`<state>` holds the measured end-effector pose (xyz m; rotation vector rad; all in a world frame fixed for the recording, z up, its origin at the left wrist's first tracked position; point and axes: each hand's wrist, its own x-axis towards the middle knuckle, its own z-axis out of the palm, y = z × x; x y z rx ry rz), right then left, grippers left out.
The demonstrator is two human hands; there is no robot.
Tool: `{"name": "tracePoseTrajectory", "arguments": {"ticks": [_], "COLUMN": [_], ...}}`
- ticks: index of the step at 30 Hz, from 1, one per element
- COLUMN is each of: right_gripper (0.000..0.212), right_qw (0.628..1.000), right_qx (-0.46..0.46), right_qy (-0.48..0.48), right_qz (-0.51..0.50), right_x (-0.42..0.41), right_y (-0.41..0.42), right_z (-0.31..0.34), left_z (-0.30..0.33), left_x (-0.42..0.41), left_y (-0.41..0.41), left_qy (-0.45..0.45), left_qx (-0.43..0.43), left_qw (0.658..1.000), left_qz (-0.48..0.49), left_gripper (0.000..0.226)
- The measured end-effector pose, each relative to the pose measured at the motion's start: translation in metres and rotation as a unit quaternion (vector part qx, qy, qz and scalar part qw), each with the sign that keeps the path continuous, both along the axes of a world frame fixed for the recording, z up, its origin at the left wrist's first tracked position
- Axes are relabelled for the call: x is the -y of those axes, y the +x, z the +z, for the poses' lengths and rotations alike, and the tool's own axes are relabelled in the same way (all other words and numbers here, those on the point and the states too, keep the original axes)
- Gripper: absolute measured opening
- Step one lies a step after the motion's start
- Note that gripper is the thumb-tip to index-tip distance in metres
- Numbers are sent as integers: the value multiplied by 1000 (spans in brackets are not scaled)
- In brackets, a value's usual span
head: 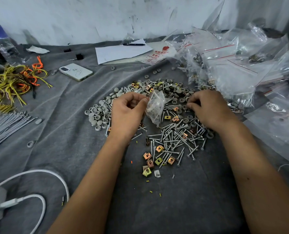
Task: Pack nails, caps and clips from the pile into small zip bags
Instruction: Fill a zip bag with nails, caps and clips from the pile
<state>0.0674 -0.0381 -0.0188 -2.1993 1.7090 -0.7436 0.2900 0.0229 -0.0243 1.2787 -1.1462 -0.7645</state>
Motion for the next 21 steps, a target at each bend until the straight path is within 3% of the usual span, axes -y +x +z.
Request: {"name": "tracePoseTrajectory", "arguments": {"ticks": [9, 12, 15, 18, 21], "right_gripper": [22, 14, 23, 21, 9], "right_qw": [999, 999, 997, 996, 988], "right_qx": [34, 20, -3, 70, 146], "right_qy": [-14, 19, 52, 29, -50], "right_qz": [-9, 17, 49, 57, -15], "right_x": [2, -1, -5, -5, -2], "right_y": [-7, -9, -10, -8, -12], "right_z": [2, 5, 8, 9, 12], "left_z": [-1, -1, -1, -1, -1], "left_x": [1, 1, 1, 1, 0], "left_y": [1, 1, 1, 0, 0], "left_qy": [-6, -7, -8, -4, -3], "left_qx": [7, 11, 11, 7, 0], "left_qw": [1000, 1000, 1000, 1000, 1000], "left_qz": [-1, -1, -3, -4, -3], "left_gripper": [20, 20, 18, 16, 15]}}
